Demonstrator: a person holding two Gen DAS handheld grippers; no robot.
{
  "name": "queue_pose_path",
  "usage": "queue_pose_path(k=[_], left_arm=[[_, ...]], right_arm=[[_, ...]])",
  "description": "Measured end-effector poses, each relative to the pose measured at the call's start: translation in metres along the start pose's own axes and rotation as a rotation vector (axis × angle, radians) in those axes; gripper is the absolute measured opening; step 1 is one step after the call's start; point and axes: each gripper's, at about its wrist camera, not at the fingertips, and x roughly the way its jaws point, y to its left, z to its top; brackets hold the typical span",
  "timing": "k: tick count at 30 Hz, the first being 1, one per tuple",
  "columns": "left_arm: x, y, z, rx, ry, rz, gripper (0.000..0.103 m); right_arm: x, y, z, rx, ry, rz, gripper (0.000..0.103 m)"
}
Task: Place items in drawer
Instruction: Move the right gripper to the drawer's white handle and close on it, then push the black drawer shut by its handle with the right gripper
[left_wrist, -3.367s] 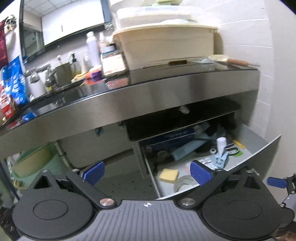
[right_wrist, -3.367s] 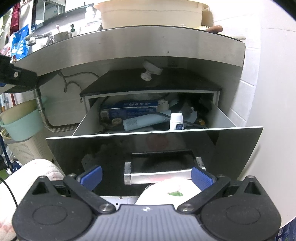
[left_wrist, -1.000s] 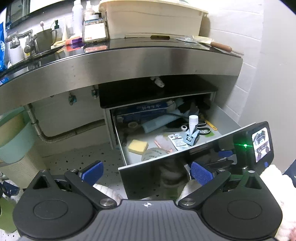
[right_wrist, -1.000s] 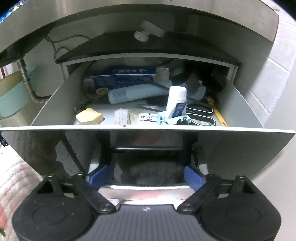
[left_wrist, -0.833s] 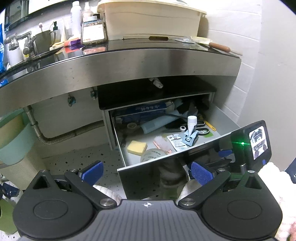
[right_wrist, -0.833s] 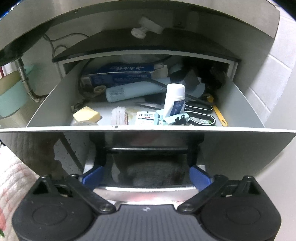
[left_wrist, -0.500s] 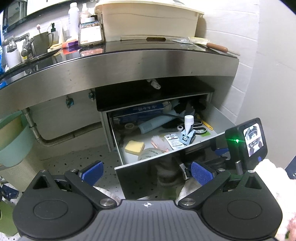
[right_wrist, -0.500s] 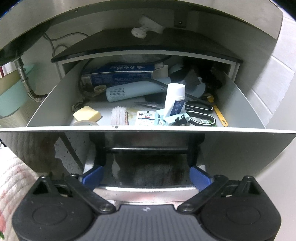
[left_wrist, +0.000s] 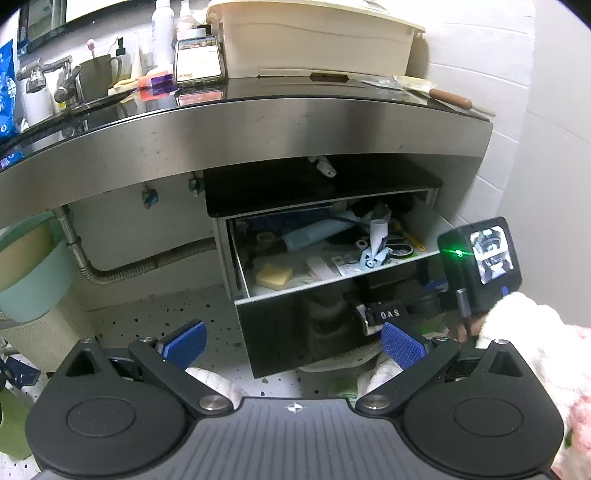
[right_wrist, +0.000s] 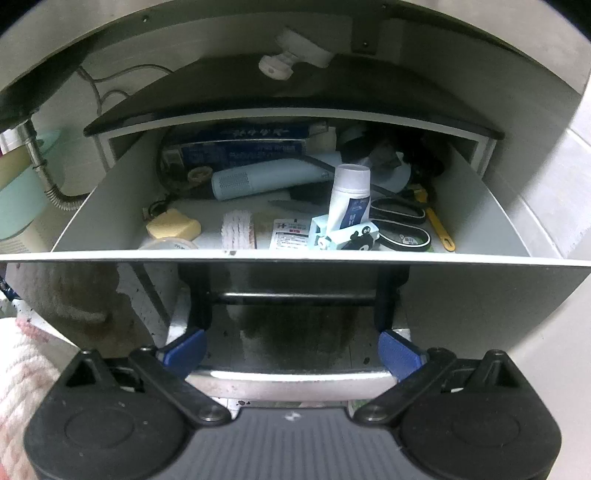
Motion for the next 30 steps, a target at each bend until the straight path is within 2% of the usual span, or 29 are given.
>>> queue_pose_path(k=[17,30], left_arm=[[-0.001,0.01,0.0,-0.016,0.011,0.024,0.102],[-0.001,0.009,-0.003,-0.01,0.022,0.031,0.102]], right_arm=[[0.003,-0.002,-0.001,0.003,0.005,-0.001,0.1],[-0.007,-0.005,-0.019,0.004,0.001,-0.002,0.1]])
